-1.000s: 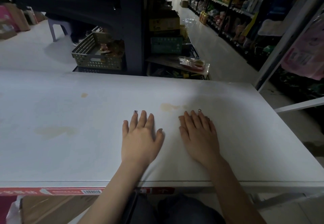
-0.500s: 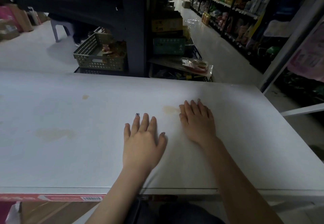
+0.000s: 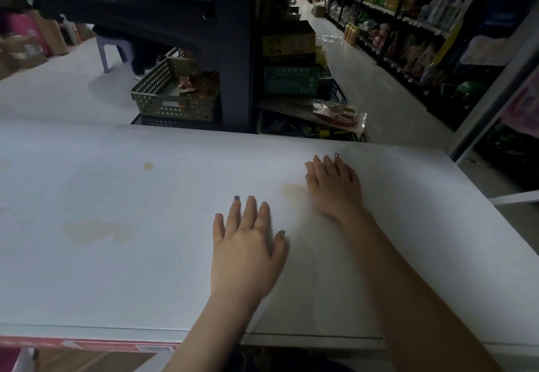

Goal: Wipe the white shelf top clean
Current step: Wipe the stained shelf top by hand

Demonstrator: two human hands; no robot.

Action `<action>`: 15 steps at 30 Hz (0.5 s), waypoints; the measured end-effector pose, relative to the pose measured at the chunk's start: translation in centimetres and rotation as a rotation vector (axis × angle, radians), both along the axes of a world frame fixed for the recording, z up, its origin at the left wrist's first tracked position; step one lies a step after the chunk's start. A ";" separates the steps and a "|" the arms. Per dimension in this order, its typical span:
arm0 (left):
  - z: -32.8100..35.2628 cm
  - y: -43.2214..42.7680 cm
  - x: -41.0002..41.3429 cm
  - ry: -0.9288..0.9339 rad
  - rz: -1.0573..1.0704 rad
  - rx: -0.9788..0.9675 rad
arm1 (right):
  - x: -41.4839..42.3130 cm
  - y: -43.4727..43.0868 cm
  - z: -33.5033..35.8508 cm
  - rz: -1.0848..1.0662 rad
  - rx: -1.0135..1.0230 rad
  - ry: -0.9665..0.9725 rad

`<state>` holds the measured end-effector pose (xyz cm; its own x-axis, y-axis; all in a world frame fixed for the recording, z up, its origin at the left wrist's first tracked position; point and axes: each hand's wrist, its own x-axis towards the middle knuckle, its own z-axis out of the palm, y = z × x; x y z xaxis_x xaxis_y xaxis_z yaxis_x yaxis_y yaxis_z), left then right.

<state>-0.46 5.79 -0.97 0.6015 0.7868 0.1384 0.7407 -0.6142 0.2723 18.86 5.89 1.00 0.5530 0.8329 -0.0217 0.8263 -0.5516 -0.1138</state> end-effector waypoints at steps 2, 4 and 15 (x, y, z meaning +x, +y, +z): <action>0.0 0.1 0.1 -0.015 0.003 0.011 | 0.4 0.6 0.0 -0.001 0.002 0.008; -0.2 0.1 0.1 -0.044 0.008 0.016 | 0.7 1.3 0.1 -0.002 0.001 0.020; -0.8 0.4 0.3 -0.042 0.029 0.101 | 2.6 4.2 0.3 -0.001 -0.017 -0.004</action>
<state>-0.20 6.18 -1.78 0.5710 0.7843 0.2423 0.7477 -0.6188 0.2410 21.41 10.13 1.27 0.5539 0.8319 -0.0339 0.8262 -0.5542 -0.1009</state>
